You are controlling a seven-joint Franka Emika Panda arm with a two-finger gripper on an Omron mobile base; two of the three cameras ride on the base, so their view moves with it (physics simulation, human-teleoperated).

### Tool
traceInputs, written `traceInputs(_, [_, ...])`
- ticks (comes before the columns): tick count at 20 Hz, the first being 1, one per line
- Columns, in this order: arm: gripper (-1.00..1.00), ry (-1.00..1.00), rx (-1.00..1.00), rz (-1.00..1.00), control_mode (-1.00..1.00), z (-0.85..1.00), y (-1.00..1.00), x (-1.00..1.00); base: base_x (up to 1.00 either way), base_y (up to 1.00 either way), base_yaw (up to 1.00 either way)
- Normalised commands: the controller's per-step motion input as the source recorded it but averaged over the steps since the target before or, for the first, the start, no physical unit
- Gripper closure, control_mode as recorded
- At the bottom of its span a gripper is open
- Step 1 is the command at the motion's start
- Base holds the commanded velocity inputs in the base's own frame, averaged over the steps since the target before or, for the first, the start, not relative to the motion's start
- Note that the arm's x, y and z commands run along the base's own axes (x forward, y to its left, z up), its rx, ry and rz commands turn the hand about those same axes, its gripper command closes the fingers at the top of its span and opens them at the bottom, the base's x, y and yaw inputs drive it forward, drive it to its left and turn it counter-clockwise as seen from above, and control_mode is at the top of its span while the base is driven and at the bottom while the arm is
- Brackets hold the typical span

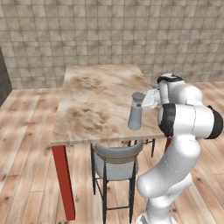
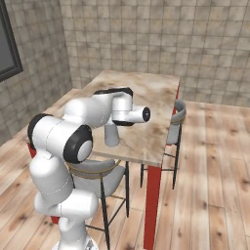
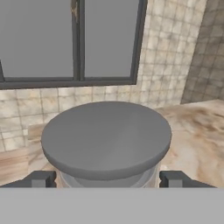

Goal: Place the pitcher and cup on the dining counter for serving.

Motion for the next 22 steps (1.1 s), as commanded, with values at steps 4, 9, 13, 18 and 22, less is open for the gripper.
traceInputs(4, [-1.00, -0.02, 0.00, 0.00, -1.00, -0.21, 0.00, -0.08, 0.00, 0.00, 0.00])
traceInputs(9, [-1.00, -0.04, 0.00, 0.00, -1.00, -0.08, 0.00, -0.15, 0.00, 0.00, 0.00])
traceInputs(13, [-1.00, -0.03, 0.00, 0.00, -1.00, -0.03, 0.00, -0.05, 0.00, 0.00, 0.00])
traceInputs(18, [-1.00, 0.00, 0.00, 0.00, -1.00, -0.12, 0.00, 0.00, 0.00, 0.00, 0.00])
traceInputs(22, [-1.00, 0.00, 0.00, -0.01, -1.00, -0.18, -0.04, 0.04, 0.00, 0.00, 0.00])
